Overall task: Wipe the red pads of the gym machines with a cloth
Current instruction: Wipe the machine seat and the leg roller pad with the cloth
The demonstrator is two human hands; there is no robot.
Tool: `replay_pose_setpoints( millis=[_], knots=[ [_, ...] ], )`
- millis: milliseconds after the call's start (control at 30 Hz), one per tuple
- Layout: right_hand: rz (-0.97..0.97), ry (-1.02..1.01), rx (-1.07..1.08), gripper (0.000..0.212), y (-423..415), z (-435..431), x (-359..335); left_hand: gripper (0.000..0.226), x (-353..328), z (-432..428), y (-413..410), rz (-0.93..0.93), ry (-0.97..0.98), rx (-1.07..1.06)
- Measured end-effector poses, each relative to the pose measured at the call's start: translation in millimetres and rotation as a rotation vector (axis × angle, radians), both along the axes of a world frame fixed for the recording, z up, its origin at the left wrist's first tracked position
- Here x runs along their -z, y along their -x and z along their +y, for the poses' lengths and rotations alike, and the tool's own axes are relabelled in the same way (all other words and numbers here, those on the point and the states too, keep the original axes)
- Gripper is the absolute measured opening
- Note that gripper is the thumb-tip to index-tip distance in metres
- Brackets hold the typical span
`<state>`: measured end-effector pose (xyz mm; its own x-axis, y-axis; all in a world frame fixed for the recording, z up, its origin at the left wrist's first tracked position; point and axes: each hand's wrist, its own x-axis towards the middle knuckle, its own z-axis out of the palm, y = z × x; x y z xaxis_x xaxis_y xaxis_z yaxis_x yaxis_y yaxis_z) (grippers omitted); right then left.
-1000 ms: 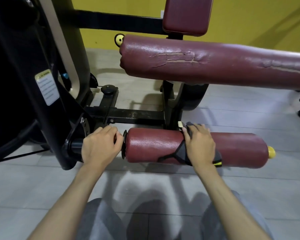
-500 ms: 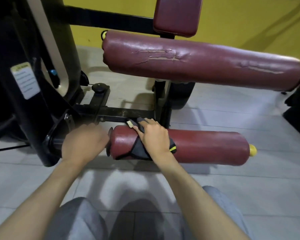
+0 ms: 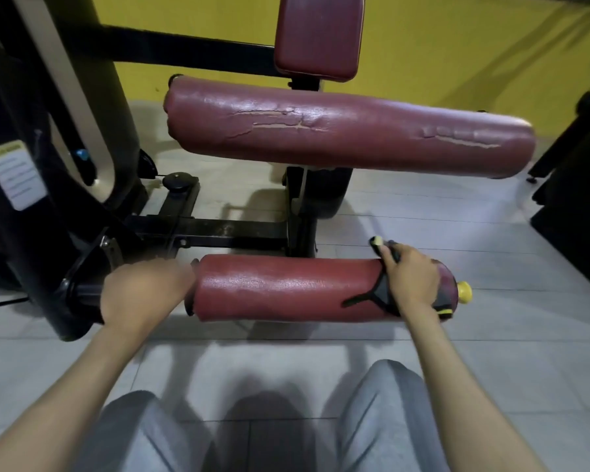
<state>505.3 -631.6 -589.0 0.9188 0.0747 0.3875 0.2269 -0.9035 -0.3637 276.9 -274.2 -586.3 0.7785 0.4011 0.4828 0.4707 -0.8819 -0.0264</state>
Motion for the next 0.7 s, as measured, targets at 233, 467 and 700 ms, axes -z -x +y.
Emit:
replay_pose_setpoints(
  millis=[233, 467, 700],
  knots=[
    [-0.150, 0.096, -0.352, 0.033, 54, 83, 5, 0.051, 0, 0, -1, 0.003, 0.028, -0.011],
    [-0.003, 0.108, -0.122, 0.042, -8, -20, -4, 0.049, 0, 1, 1, -0.050, 0.043, -0.016],
    [0.104, 0.073, 0.083, 0.052, -36, -52, -7, 0.046, 0, 0, 0, -0.067, 0.035, 0.000]
  ],
)
